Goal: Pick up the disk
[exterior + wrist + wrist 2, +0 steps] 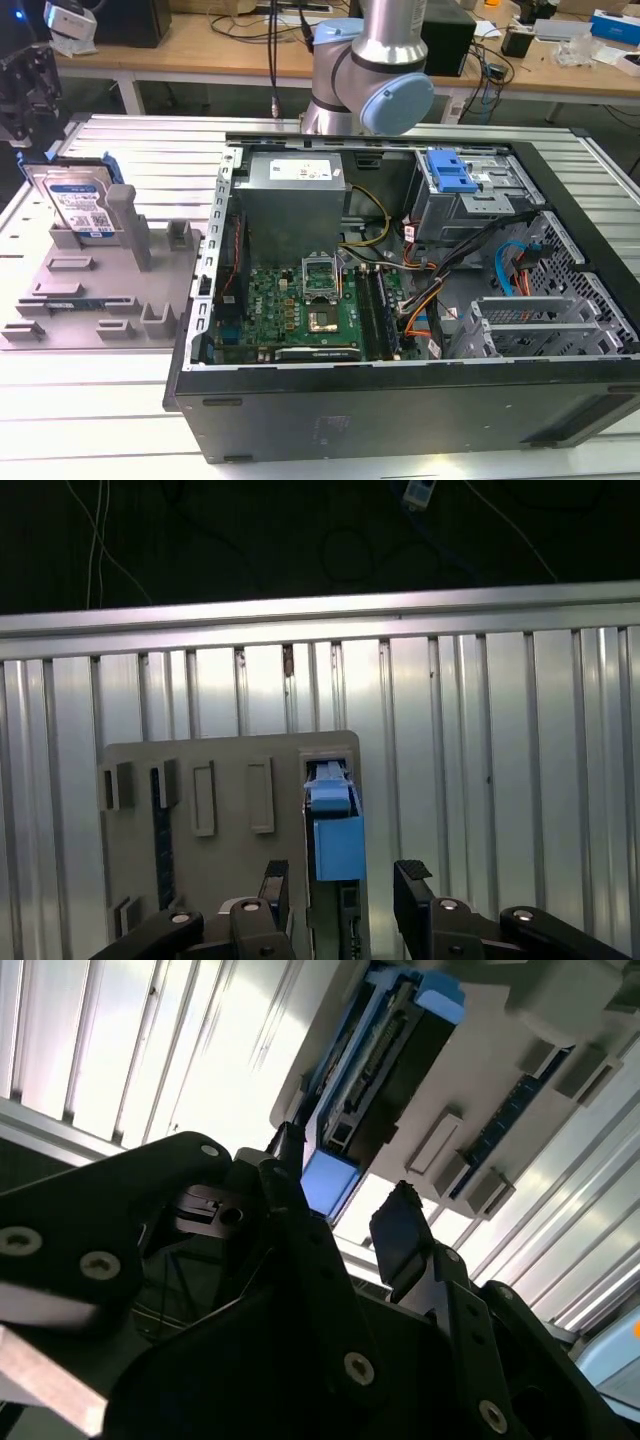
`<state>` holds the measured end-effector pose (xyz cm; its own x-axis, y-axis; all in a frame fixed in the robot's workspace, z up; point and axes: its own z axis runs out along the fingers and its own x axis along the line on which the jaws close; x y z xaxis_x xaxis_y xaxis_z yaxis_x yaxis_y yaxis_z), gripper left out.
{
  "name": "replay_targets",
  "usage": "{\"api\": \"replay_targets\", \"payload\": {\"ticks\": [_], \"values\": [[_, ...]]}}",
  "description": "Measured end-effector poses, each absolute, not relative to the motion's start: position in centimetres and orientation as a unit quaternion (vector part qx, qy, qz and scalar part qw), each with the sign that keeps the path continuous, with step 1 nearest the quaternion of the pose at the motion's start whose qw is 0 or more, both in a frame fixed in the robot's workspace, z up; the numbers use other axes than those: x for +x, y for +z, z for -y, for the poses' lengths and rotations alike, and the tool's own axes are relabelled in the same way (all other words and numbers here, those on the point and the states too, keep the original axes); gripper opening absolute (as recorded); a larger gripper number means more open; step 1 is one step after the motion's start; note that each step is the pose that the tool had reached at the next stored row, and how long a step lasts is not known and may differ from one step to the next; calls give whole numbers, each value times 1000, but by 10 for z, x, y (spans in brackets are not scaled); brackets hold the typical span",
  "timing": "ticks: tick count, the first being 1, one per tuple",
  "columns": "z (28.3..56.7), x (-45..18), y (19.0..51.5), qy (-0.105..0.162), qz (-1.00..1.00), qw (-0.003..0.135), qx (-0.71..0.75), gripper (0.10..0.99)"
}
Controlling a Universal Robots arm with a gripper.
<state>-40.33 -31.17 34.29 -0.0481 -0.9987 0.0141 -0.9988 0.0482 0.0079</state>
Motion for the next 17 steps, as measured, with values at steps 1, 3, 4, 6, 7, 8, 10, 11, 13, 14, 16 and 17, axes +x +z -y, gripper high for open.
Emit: {"api": "replay_targets", "payload": {"ticks": [1,3,4,6,7,8,10,11,13,14,16,17], "values": [[312,-405,342,2,722,8,692,541],[312,-407,341,2,718,8,696,541],[312,-409,340,2,717,8,697,541],[312,-409,340,2,713,8,701,541],[312,-409,339,2,713,8,701,541],[312,-409,338,2,712,8,702,541],[312,-409,335,2,711,8,703,541],[312,-409,334,2,710,8,704,541],[312,-409,332,2,709,8,705,541],[312,-409,331,2,709,8,705,541],[312,-409,329,2,707,8,707,541],[312,-409,328,2,707,8,708,541]]}}
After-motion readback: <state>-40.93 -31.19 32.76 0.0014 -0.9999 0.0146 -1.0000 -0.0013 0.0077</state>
